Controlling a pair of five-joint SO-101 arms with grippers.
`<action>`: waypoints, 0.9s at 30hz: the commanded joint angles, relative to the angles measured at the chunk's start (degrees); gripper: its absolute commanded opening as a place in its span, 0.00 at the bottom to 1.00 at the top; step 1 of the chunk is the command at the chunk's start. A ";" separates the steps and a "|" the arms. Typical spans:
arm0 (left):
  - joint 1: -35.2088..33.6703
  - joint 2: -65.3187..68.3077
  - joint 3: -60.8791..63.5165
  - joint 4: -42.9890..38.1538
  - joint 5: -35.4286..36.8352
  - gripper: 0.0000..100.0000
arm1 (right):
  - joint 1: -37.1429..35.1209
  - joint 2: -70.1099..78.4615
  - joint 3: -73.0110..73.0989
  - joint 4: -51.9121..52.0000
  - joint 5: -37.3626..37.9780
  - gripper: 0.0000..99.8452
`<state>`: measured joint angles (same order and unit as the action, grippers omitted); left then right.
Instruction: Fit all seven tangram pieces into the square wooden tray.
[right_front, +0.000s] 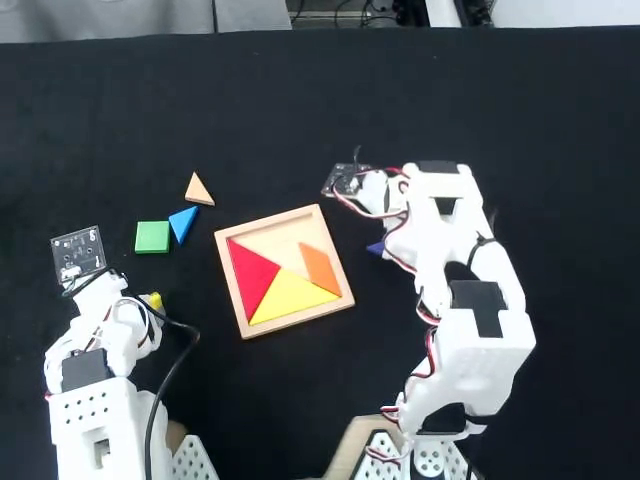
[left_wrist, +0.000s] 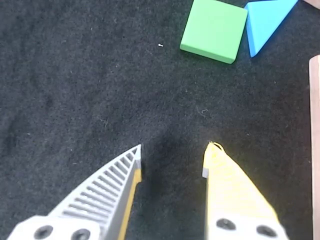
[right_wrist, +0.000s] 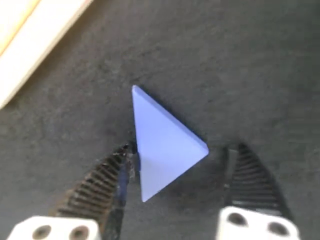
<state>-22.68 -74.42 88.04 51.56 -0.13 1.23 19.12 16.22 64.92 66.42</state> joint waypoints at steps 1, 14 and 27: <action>0.75 -0.44 -0.40 -0.88 -0.35 0.21 | -1.67 0.40 -1.54 0.62 -0.97 0.18; 0.75 -0.44 -0.40 -0.88 -0.35 0.21 | -1.85 -8.48 -4.62 5.36 -4.84 0.19; 0.75 -0.44 -0.40 -0.88 -0.35 0.21 | -16.53 -18.07 -4.35 6.59 -22.07 0.19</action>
<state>-22.68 -74.42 88.04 51.56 -0.13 -7.91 4.00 14.20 71.34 48.66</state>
